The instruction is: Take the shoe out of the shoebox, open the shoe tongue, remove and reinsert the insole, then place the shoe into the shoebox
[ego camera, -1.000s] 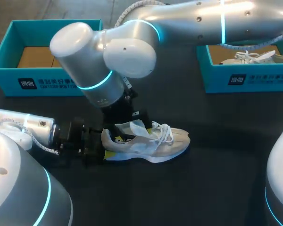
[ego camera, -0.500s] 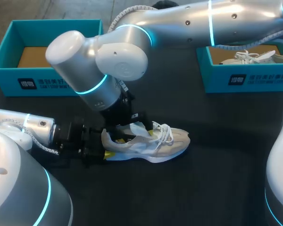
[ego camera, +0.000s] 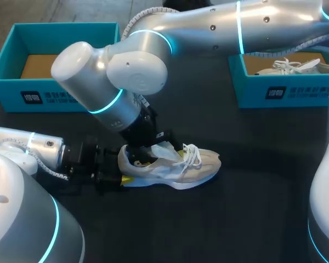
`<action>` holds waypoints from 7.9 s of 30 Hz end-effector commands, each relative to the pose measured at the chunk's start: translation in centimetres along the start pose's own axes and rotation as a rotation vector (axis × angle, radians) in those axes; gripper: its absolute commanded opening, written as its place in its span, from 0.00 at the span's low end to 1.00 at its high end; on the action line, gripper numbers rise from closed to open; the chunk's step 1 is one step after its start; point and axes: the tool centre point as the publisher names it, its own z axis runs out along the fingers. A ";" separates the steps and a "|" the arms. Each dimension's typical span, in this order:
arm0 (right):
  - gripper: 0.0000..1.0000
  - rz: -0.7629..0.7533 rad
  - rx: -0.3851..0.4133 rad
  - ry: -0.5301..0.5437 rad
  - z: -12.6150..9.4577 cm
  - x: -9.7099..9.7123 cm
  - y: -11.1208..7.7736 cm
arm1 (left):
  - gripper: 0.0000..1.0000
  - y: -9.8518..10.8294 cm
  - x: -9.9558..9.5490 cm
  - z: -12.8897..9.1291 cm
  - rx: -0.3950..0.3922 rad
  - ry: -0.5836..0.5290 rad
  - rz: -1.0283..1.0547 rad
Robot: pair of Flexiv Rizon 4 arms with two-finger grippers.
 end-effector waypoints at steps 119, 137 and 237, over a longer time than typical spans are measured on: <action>1.00 0.745 -0.153 0.488 2.4 -9.8 -0.7 | 0.00 0.2 0.3 0.1 0.000 -0.004 0.000; 1.00 0.374 -0.375 0.513 -4.6 -10.2 1.6 | 0.00 0.2 0.3 0.1 0.000 -0.004 0.000; 0.00 -1.289 -0.511 0.395 -1.7 2.2 2.4 | 0.00 0.2 0.3 0.1 0.000 -0.004 0.000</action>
